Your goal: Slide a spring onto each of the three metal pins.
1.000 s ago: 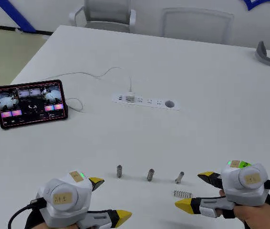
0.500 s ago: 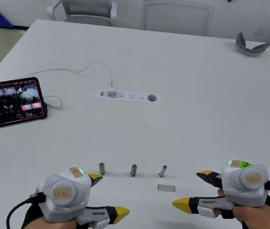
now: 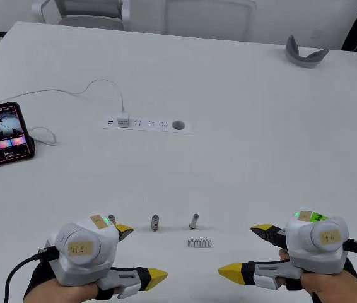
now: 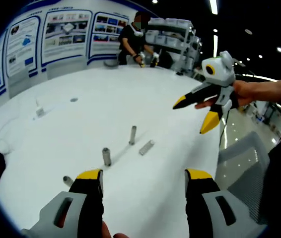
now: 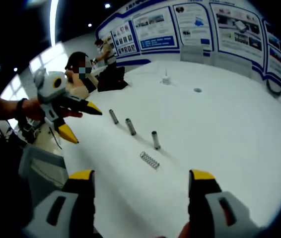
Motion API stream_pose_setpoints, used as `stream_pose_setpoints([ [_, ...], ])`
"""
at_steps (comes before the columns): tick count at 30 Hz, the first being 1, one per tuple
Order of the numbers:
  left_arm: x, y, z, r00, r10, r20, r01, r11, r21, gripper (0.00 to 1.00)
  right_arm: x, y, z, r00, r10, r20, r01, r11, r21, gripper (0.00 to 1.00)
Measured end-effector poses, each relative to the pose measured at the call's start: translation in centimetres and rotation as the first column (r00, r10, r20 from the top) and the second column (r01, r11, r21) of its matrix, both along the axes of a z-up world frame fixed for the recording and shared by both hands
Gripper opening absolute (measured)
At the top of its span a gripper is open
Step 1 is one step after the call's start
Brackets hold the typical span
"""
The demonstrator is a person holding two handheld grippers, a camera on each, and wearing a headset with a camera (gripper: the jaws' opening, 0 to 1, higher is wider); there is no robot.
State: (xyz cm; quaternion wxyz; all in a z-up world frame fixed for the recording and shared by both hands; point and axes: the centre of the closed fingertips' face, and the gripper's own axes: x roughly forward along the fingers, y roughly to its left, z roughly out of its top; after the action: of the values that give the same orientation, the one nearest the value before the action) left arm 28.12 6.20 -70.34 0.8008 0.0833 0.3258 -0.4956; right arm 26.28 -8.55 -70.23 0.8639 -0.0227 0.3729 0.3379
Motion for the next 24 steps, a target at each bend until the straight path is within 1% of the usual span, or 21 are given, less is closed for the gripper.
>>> stream_pose_setpoints([
  [5,-0.1,-1.1,-0.2,1.0,-0.026,-0.003,0.026,1.0,0.003,0.68,-0.6,-0.3,0.3,1.0,-0.006,0.002,0.006,1.0,0.003,0.8],
  [11,0.0,-2.6,-0.9,0.998,-0.062,-0.006,0.062,0.998,0.01,0.67,-1.4,-0.5,0.5,1.0,-0.015,0.002,0.015,1.0,0.01,0.8],
  [13,0.0,-3.2,-1.1,0.998,-0.067,-0.018,0.067,0.998,0.003,0.67,-1.7,-0.4,0.4,1.0,-0.017,0.002,0.017,1.0,0.015,0.8],
  [14,0.0,-3.5,-1.2,0.997,-0.073,-0.02,0.073,0.997,0.002,0.67,-1.7,-0.4,0.4,1.0,-0.018,0.0,0.018,1.0,0.017,0.8],
  [16,-0.2,-4.1,-1.7,0.995,-0.095,-0.018,0.096,0.995,0.014,0.66,-2.0,-0.4,0.3,1.0,-0.02,-0.004,0.02,1.0,0.017,0.8],
  [19,-0.4,-5.0,-2.1,0.993,-0.117,-0.027,0.117,0.993,0.014,0.66,-2.3,-0.5,0.3,1.0,-0.027,-0.005,0.027,0.999,0.024,0.8],
  [24,-0.3,-6.1,-3.0,0.989,-0.145,-0.034,0.146,0.989,0.023,0.66,-2.7,-0.5,0.6,0.999,-0.031,-0.006,0.031,0.999,0.025,0.8],
])
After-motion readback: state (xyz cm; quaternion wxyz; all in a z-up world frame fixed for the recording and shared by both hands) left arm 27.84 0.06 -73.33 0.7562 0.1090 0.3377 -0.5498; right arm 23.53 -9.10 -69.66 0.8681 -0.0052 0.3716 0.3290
